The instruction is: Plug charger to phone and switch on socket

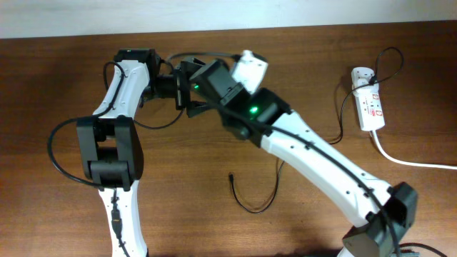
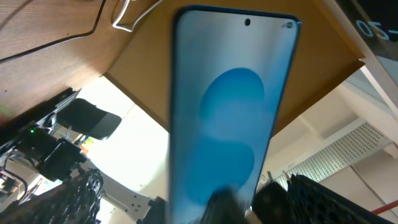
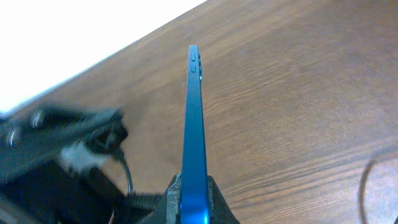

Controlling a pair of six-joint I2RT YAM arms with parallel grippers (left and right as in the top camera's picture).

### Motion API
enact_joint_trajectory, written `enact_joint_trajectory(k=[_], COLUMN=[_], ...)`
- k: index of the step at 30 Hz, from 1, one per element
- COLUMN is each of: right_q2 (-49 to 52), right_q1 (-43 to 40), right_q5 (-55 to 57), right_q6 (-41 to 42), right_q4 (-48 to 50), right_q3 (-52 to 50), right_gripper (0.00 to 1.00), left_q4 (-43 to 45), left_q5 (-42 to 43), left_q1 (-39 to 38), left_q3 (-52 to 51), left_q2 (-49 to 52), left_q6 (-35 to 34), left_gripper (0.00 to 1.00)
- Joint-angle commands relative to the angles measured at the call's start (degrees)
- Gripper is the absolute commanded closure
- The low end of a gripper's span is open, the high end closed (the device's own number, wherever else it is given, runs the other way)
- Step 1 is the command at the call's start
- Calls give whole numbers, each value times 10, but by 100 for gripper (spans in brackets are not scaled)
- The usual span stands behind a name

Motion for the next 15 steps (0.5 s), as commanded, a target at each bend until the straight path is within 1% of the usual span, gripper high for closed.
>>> enact_joint_trajectory(k=[1, 5, 7, 8, 10, 12, 14, 15], right_q2=[-58, -63, -63, -63, -58, -55, -55, -54], right_q1=[-47, -52, -52, -52, -50, -50, -50, -50], right_q5=[-8, -18, -23, -36, -88, -93, -113, -124], right_q6=[236, 237, 324, 399, 497, 561, 615, 621], right_q4=[-47, -55, -71, -82, -83, -80, -76, -64], right_q3=[21, 21, 21, 21, 21, 21, 21, 21], right_gripper=[96, 96, 96, 96, 96, 96, 96, 96], left_q4=[1, 1, 0, -6, -37, -53, -60, -60], left_q5=[5, 4, 6, 6, 6, 6, 6, 6], left_q1=[2, 2, 1, 2, 2, 2, 1, 2], left_q3=[9, 9, 9, 9, 9, 9, 9, 9], left_q2=[4, 4, 4, 4, 4, 4, 4, 4], left_q6=[1, 1, -4, -24, -40, -40, -43, -49], left_gripper=[1, 1, 1, 1, 6, 9, 16, 21])
